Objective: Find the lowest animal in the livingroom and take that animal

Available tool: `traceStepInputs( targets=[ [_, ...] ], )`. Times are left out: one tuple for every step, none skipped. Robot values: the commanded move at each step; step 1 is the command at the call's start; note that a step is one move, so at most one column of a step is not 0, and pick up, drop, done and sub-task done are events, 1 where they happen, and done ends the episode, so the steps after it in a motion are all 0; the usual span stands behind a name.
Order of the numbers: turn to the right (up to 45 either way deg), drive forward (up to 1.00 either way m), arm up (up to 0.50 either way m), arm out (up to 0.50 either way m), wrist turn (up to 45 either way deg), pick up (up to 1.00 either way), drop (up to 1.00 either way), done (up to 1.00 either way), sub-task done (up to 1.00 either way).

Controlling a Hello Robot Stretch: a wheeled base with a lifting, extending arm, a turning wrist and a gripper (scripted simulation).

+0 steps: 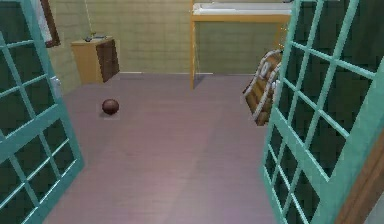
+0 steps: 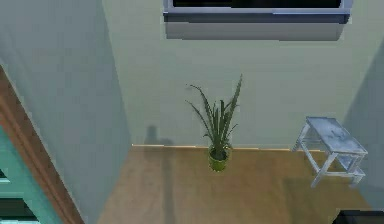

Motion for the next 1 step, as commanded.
traceStepInputs(
  targets=[
    [-45.0,0.0,0.0,0.0,0.0,0.0,0.0,0.0,0.0]
  ],
)
